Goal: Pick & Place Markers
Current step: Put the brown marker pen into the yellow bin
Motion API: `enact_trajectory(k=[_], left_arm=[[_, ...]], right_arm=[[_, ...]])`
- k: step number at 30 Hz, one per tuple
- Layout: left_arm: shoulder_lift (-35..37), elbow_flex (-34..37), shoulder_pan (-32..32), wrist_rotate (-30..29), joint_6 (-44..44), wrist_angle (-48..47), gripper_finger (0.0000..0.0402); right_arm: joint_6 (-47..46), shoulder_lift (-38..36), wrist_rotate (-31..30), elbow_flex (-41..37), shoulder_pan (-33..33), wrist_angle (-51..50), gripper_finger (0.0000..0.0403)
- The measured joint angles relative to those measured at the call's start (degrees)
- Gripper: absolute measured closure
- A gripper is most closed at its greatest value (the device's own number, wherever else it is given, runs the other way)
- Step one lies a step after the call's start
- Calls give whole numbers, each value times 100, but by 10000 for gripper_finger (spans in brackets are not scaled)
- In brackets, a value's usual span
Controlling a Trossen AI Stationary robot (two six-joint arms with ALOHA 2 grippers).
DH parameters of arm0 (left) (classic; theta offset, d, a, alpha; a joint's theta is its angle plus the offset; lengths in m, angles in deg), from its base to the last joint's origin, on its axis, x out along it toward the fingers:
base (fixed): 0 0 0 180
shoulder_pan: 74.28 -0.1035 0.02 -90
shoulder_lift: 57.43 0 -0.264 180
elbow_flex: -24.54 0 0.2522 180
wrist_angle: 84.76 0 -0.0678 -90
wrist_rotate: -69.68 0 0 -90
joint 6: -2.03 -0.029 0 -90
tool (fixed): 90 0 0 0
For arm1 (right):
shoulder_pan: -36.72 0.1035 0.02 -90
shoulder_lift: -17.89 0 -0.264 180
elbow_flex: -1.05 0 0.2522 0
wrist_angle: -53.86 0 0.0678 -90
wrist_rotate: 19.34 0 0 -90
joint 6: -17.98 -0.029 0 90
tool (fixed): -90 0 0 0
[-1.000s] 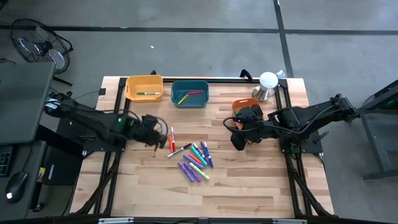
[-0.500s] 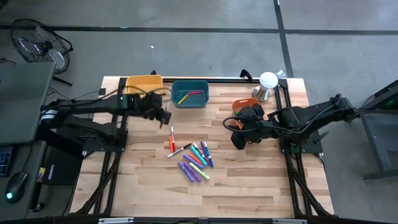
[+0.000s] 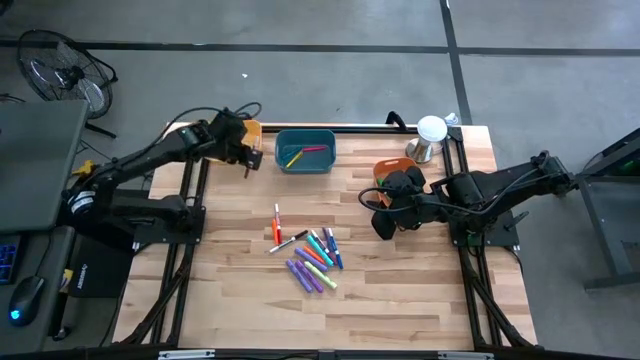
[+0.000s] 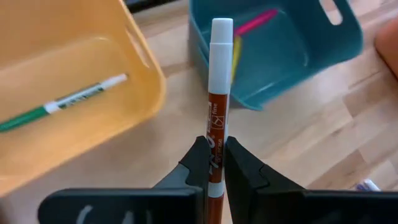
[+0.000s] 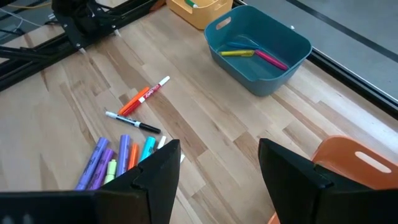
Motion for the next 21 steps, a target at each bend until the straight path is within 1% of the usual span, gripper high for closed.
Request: enact_trajectory(k=[5,9,12,14,17,21], left_arm=[[0,-62,-552,224,-565,-32,380],[-4,-351,-854,232,-924,-46,380],[-110,-694,-1010,206,-1260,-100,380],[-232,-989,-1131,124,-1571,-332,380],[-506,-1518,-1297,-66,-2283,-791,380],[-1176,-2328,-1353,-593,-3355,-1549,380]], right_arm=[[-25,0,0,0,0,0,198],[-99,0,-68,0,0,-2,197],[-100,0,-116,0,0,-2,198],[-100,0,-127,0,-1,-2,198],[-100,0,-127,0,-2,-2,197],[-100,0,-131,0,-2,-2,198]])
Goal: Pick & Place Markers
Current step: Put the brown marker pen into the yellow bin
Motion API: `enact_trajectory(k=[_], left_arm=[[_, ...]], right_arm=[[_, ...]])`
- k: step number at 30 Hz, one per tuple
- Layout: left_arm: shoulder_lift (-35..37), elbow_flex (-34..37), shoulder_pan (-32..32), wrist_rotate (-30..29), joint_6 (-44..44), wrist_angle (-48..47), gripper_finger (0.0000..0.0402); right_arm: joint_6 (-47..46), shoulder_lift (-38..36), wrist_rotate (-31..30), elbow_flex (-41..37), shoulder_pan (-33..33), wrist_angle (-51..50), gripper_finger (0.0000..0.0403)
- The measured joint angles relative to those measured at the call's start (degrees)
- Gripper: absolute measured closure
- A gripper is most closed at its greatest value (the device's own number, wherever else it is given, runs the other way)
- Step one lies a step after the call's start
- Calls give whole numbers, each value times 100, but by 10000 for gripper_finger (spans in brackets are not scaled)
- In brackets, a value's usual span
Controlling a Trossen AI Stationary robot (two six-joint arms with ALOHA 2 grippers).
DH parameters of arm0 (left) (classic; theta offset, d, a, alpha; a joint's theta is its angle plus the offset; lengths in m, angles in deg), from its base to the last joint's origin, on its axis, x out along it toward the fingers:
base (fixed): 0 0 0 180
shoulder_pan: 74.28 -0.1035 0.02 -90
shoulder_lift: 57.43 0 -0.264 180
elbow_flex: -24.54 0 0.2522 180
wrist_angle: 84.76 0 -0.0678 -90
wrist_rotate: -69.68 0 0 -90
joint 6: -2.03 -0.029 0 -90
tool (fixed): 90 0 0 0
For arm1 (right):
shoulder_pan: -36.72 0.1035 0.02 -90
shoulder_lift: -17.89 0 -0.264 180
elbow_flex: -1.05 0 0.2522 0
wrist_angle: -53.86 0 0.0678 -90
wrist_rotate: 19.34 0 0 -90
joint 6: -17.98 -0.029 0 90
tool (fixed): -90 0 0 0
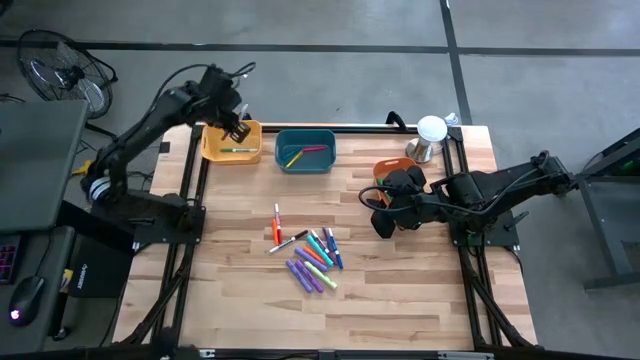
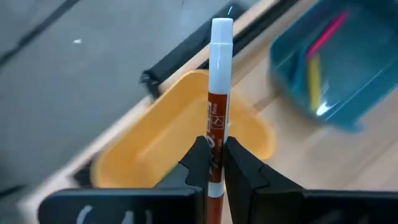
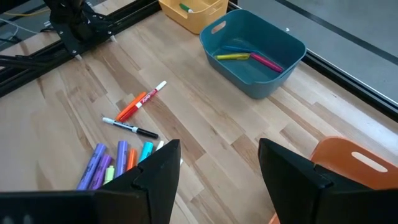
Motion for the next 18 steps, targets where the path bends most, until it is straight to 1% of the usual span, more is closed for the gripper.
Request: enact_trajectory(k=[3,7,14,18], left_arm=[[-572,-576,6,-469,-618,-581,380],[-1144,-994,2,-783,-1258,-1086,381],[-1799,-1002,6,-919,-2352,-1330,381],[-2101,-1001,5,-1069,-2868,-1242,381]], right_arm=[[-2,0,-32,0,0,0,198],[-20,0,-61,0,0,0,197],[-39,0,-85,0,0,0,197],[-40,0,-88,0,0,0,197]])
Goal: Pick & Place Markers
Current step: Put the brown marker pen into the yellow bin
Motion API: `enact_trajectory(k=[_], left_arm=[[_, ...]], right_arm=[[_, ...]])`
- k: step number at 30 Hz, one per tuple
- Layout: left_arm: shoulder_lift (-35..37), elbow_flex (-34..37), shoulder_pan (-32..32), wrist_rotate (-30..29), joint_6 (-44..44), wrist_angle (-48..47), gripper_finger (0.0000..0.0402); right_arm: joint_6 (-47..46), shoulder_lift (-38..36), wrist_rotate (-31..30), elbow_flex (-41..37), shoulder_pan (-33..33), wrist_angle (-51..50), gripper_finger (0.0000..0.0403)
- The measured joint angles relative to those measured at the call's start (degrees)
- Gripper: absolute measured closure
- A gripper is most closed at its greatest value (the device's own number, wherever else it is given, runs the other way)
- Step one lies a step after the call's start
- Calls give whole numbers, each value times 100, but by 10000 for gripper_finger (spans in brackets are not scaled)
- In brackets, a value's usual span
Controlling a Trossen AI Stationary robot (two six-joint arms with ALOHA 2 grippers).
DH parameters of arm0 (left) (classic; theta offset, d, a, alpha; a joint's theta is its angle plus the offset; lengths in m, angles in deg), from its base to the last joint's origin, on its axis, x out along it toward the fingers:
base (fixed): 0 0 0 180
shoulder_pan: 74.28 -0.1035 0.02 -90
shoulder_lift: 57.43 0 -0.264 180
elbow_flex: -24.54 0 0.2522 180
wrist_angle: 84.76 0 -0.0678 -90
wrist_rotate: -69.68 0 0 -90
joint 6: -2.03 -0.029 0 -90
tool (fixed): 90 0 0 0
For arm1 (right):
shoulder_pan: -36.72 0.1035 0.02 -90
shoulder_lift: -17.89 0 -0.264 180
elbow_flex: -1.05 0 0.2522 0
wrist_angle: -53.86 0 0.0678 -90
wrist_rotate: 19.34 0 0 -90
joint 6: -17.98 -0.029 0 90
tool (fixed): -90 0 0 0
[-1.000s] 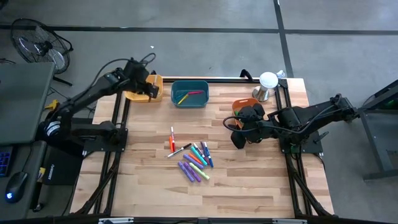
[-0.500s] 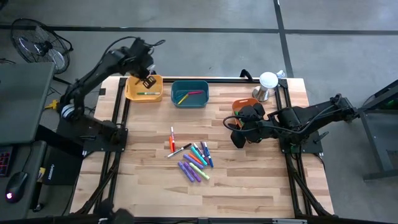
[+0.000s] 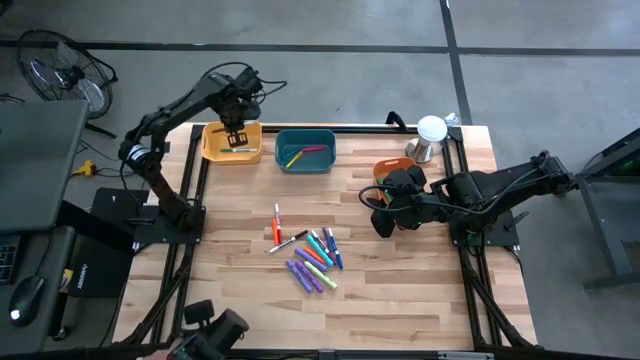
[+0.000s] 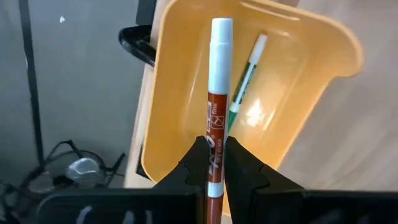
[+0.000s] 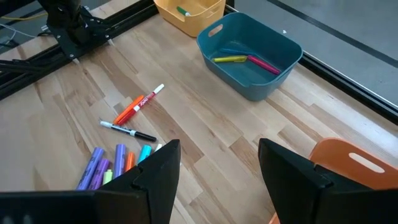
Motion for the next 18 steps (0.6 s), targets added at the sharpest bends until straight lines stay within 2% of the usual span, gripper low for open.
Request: enact_trajectory(k=[7,12,18], left_arm=[[-459,4,-1,-25,-776,110,381],[-748,9,-103,182,-826,109,381],[-927,169,-312,134,-958,167,381]], right_arm=[[-2,0,0,0,0,2,197],[-9,0,0,0,0,2,198],[-130,0,-33,0,0,2,197]])
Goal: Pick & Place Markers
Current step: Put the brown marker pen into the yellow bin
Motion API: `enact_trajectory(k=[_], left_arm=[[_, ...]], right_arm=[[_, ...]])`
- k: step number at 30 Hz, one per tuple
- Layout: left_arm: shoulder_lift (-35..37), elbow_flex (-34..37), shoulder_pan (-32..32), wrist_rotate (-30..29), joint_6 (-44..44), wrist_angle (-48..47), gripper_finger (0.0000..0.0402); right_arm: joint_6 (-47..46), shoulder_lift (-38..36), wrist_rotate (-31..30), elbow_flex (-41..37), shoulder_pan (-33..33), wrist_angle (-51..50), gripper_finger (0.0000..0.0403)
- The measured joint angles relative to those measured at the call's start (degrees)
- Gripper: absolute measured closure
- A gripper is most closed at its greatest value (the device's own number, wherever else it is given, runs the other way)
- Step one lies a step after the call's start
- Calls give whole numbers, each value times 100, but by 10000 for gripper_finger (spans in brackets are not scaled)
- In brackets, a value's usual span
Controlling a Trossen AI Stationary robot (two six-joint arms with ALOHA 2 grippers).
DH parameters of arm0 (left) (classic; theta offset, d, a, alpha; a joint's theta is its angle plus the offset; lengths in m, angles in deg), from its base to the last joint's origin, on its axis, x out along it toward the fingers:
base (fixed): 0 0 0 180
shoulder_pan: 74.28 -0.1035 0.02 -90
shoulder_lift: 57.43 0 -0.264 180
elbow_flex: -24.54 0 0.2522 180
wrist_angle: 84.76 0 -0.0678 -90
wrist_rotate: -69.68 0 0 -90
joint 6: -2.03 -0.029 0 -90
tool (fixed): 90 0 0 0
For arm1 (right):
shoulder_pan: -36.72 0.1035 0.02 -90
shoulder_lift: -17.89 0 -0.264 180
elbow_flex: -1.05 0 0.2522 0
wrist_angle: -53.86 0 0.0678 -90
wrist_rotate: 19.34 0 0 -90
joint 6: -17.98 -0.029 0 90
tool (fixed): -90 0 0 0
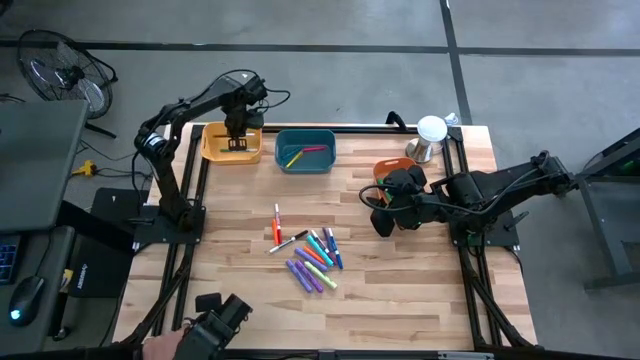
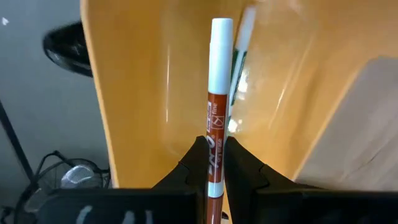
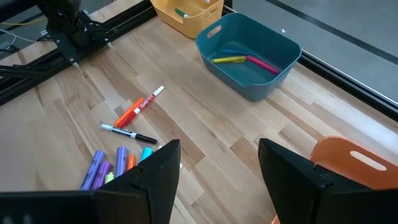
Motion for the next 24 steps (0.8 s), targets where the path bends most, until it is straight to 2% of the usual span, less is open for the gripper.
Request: enact_trajectory(k=[11,24], left_arm=[[0,378,-18,218,-297,375,381],[0,561,21,146,-316,630,373]], right_arm=[[-25,0,-13,-2,0,2,198],[-25,0,-4,-2,0,4,198]])
